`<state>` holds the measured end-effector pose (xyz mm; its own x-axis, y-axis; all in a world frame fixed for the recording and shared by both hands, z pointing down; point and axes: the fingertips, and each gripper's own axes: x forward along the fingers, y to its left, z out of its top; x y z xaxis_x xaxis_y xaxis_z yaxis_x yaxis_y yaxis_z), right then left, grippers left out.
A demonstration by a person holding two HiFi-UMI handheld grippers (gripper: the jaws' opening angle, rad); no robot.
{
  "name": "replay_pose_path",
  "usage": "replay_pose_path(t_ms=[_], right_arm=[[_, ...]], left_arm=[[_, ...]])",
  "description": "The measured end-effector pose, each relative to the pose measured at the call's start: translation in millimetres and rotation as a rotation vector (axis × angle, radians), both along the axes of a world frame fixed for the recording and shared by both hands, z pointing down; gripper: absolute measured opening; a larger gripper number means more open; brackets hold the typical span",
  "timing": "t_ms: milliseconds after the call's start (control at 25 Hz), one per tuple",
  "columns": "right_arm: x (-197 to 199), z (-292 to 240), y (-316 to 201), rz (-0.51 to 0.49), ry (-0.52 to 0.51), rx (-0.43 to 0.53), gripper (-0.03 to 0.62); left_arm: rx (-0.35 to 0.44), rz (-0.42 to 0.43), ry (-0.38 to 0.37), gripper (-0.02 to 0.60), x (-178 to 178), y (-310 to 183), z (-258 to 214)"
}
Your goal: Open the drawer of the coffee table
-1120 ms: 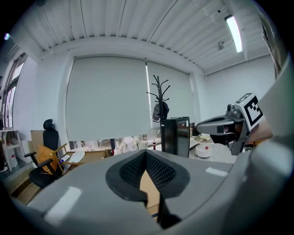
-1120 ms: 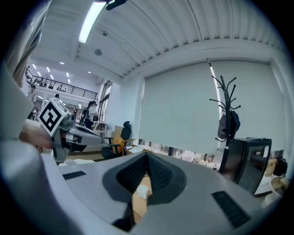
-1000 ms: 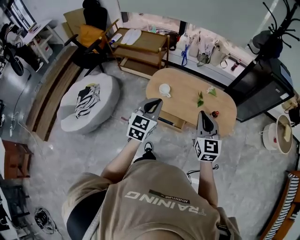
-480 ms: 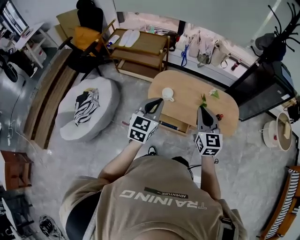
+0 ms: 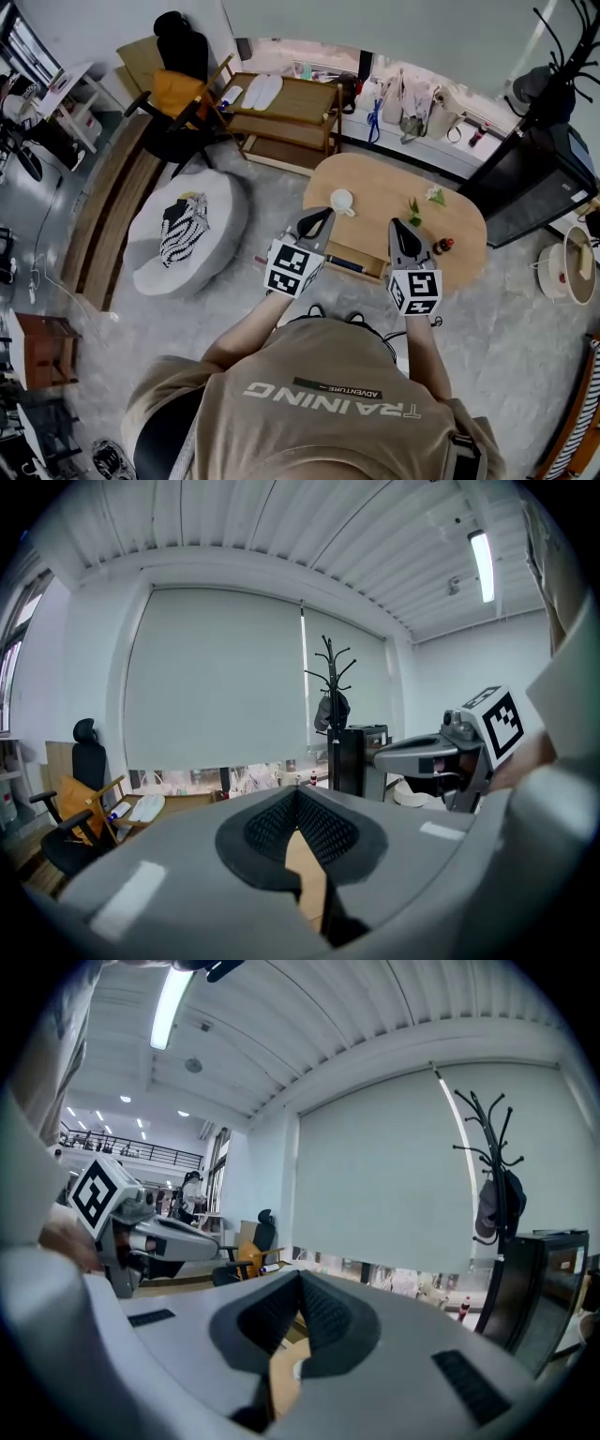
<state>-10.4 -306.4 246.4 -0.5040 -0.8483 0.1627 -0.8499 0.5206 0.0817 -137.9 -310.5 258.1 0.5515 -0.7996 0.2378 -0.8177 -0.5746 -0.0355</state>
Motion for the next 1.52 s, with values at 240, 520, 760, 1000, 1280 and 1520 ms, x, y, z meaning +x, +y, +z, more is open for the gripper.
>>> replay_pose_path(t_ms=[240,520,760,1000,1280,1520], right_arm=[[40,-29,-13,0.038,0.005,0.057,0.004],[66,-61,-32,0.055,-0.049,0.108,0.005],[63,-59,-33,0.035,-0.016,0.101,0.005],[60,-55,-28,0.027,-0.002,0.107,0.003],[55,-53,-31,0.036,-0.04,0.116,0.003],[53,-40,-28,0.033,-0.045,0.091,0.003]], left_arm=[[-0.019,0.012,0.035,0.006,26,-8,-6],[0.027,0.001,0.046,0.006,41,-33,-32],[0.04,-0.028,0.079,0.006,35,-38,-38],[0.009,-0.037,0.096,0.006,29,-32,-26],[0.04,-0.044,0.071,0.006,27,-36,-31],[0.025,-0.065,0.072,0.006,22,-33,-23]])
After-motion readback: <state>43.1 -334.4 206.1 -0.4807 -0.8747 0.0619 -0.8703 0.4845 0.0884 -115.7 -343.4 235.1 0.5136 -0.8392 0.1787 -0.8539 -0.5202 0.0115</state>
